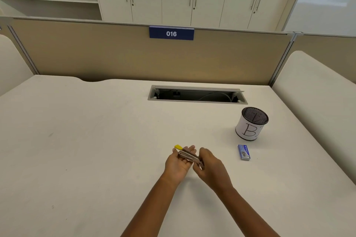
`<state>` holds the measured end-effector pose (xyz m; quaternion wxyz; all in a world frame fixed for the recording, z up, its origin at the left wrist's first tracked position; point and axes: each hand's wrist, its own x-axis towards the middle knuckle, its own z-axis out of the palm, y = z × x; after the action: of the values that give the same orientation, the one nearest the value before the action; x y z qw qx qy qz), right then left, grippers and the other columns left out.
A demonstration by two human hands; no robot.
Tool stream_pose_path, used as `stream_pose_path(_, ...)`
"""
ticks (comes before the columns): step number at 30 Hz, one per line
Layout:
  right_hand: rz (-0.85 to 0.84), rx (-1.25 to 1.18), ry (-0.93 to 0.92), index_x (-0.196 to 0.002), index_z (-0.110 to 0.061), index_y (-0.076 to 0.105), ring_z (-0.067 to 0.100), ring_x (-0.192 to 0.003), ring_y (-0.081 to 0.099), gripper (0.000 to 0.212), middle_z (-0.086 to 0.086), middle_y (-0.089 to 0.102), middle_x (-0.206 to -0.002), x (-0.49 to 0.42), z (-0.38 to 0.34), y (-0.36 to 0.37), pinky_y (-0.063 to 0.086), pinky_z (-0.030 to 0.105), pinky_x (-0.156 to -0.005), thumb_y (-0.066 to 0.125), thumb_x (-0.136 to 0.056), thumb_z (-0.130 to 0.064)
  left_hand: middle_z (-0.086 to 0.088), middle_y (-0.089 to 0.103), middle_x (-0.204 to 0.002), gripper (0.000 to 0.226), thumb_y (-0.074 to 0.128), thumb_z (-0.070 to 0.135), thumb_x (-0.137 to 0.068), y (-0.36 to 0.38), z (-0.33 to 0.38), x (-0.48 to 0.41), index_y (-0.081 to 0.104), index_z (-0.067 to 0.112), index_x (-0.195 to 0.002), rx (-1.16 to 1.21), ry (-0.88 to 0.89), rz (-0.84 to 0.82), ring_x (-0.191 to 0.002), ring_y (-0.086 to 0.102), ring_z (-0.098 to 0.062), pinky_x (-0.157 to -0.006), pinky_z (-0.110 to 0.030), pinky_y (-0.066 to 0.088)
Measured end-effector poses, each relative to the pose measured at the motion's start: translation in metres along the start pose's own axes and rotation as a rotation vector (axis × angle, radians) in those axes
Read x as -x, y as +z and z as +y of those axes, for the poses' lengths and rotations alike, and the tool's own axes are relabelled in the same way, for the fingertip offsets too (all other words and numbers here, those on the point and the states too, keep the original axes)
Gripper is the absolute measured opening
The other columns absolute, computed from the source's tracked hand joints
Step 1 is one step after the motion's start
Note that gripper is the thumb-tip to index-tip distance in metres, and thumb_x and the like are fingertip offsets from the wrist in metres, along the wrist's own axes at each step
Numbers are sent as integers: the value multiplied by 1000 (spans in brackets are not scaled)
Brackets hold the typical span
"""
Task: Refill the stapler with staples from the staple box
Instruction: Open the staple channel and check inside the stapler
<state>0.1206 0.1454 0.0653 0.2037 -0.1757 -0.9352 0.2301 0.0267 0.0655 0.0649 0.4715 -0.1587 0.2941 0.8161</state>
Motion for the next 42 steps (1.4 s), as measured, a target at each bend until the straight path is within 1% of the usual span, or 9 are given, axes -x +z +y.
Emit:
stream_pose_path(5, 78, -55, 64, -71, -16, 32, 17, -49, 30, 29, -4, 35, -60, -1, 2, 0, 23, 14, -46, 58, -77, -3, -25, 56, -121, 45, 25, 27, -101, -2, 3, 1, 51, -6, -115, -17, 27, 40, -130, 42, -37, -105, -44, 34)
stream_pose_path(7, -1, -35, 61, -71, -19, 31, 15, -49, 31, 29, -5, 36, -59, 0, 3, 3, 24, 16, -45, 56, -78, -6, -24, 57, -112, 39, 28, 22, -101, -4, 3, 1, 49, -6, -119, -34, 11, 53, -118, 49, -36, -100, -45, 36)
stream_pose_path(10, 126, -236, 198, -63, -28, 29, 24, -46, 45, 43, 3, 46, -53, 0, 5, 4, 34, 21, -46, 61, -75, -3, -21, 59, -107, 28, 34, 12, -99, -6, 2, -1, 56, -6, -99, -99, 20, 38, -101, 56, -32, -96, -44, 38)
stream_pose_path(14, -97, -605, 555, -66, -13, 39, 13, -34, 51, 28, 6, 56, -51, -2, -1, 0, 41, 21, -34, 62, -75, 0, -19, 60, -89, 20, 41, -1, -95, -10, -3, -3, 57, -3, -83, -228, 69, 56, -82, 59, -25, -90, -38, 46)
stream_pose_path(17, -224, -1007, 879, -64, -5, 45, 9, -29, 46, 22, 13, 56, -53, -9, 0, -5, 37, 15, -30, 62, -78, 3, -14, 63, -82, 13, 52, -3, -89, -15, -3, -1, 61, -1, -80, -328, 142, 85, -71, 65, -19, -63, -24, 60)
stream_pose_path(20, -360, -1151, 1037, -66, -3, 55, 6, -27, 43, 17, 6, 53, -47, -10, 3, -6, 35, 11, -28, 57, -82, -2, -13, 63, -78, 11, 56, -4, -86, -17, -3, 0, 62, -1, -78, -422, 205, 130, -67, 65, -19, -56, -18, 58)
stream_pose_path(30, -308, -1119, 1001, -70, 0, 50, 9, -29, 44, 14, 14, 54, -58, -7, 8, 0, 35, 13, -29, 60, -80, 1, -12, 65, -72, 21, 52, -2, -87, -5, -8, 3, 62, 1, -68, -804, 399, 277, -58, 64, -18, -48, -14, 55)
stream_pose_path(34, -266, -1116, 951, -84, -5, 43, 9, -31, 45, 19, 16, 55, -62, -8, 6, 1, 36, 14, -30, 61, -79, 1, -12, 65, -73, 18, 50, -1, -87, -1, -13, 4, 61, 1, -74, -843, 495, 316, -56, 64, -20, -42, -12, 52)
stream_pose_path(42, -410, -1389, 1117, -69, -3, 56, 6, -29, 45, 15, 4, 57, -46, -8, 9, -5, 38, 12, -27, 57, -84, -6, -14, 65, -78, 13, 53, 7, -90, -4, -15, 4, 61, 3, -80, -779, 567, 264, -63, 66, -17, -49, -12, 54)
